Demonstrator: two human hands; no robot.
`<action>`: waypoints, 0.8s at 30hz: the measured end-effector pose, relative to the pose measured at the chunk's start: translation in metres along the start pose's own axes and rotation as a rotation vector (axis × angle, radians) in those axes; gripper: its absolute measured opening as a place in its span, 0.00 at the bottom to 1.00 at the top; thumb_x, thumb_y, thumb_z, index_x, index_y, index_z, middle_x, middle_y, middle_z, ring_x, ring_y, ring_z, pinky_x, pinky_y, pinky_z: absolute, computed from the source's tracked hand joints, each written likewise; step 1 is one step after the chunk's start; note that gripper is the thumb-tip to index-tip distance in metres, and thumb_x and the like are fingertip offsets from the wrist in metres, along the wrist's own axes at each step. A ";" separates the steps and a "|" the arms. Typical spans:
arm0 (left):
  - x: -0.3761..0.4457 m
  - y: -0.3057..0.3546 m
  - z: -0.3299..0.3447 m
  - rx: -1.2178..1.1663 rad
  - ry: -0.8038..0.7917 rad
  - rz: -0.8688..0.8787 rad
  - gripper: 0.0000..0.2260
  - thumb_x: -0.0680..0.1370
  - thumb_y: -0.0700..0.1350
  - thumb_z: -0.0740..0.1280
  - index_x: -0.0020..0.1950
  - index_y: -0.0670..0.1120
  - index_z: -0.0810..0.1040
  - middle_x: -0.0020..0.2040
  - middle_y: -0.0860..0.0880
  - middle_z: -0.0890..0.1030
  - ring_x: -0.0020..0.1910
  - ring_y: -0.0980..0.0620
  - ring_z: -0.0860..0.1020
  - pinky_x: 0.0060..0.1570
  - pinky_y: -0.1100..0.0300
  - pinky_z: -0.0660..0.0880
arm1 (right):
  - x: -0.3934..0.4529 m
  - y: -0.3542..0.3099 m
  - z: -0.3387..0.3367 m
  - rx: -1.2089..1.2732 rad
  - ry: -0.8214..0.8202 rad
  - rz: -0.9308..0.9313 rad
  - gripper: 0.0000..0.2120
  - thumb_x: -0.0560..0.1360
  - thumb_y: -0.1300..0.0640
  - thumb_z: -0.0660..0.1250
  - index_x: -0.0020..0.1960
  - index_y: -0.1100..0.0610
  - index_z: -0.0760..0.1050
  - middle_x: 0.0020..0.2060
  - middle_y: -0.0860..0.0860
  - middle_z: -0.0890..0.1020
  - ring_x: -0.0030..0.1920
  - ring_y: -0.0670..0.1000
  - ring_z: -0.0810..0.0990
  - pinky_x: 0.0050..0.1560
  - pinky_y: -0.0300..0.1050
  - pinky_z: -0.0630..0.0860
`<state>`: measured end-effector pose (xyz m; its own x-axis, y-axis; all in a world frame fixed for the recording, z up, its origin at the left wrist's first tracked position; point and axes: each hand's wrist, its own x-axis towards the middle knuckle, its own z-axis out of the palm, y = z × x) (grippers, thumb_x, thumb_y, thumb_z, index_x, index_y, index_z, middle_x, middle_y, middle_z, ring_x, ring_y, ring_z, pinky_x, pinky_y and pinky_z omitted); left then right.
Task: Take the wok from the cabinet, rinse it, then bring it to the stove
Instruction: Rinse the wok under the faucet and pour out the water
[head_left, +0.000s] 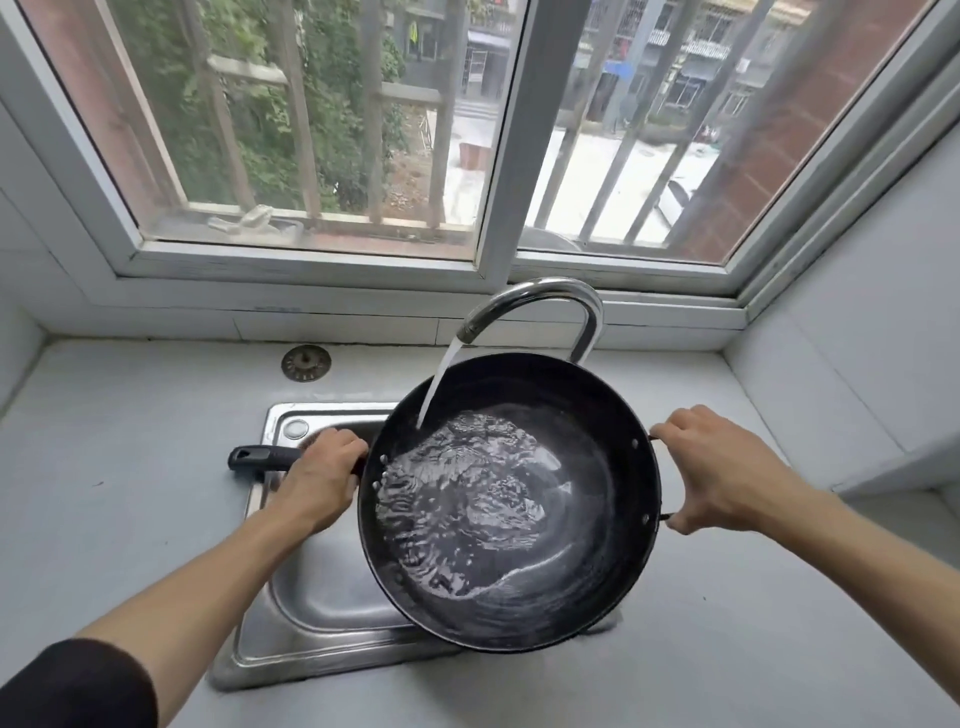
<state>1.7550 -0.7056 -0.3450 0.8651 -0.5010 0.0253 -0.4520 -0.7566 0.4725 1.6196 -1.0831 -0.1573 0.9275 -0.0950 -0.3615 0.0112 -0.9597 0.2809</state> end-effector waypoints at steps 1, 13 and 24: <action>0.003 0.001 0.001 -0.002 -0.003 0.012 0.11 0.67 0.33 0.67 0.47 0.43 0.77 0.47 0.47 0.77 0.50 0.45 0.72 0.52 0.49 0.74 | -0.001 0.001 -0.003 -0.005 -0.009 0.007 0.37 0.55 0.38 0.74 0.60 0.50 0.71 0.52 0.45 0.72 0.56 0.49 0.69 0.49 0.44 0.77; 0.022 -0.008 -0.003 0.000 0.051 0.083 0.08 0.70 0.34 0.66 0.44 0.46 0.75 0.43 0.50 0.75 0.45 0.49 0.68 0.46 0.54 0.71 | -0.015 -0.013 -0.022 -0.014 -0.015 0.057 0.36 0.55 0.36 0.72 0.59 0.49 0.72 0.50 0.44 0.72 0.55 0.48 0.69 0.47 0.43 0.77; 0.043 -0.003 -0.014 -0.010 0.132 0.147 0.04 0.71 0.34 0.66 0.43 0.41 0.75 0.42 0.43 0.78 0.43 0.45 0.71 0.44 0.52 0.72 | -0.021 -0.022 -0.029 -0.144 0.045 0.133 0.34 0.56 0.36 0.70 0.58 0.48 0.69 0.51 0.44 0.71 0.52 0.48 0.69 0.42 0.38 0.69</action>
<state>1.7970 -0.7188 -0.3332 0.8110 -0.5462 0.2097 -0.5743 -0.6744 0.4640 1.6104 -1.0523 -0.1304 0.9399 -0.2040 -0.2737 -0.0627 -0.8914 0.4489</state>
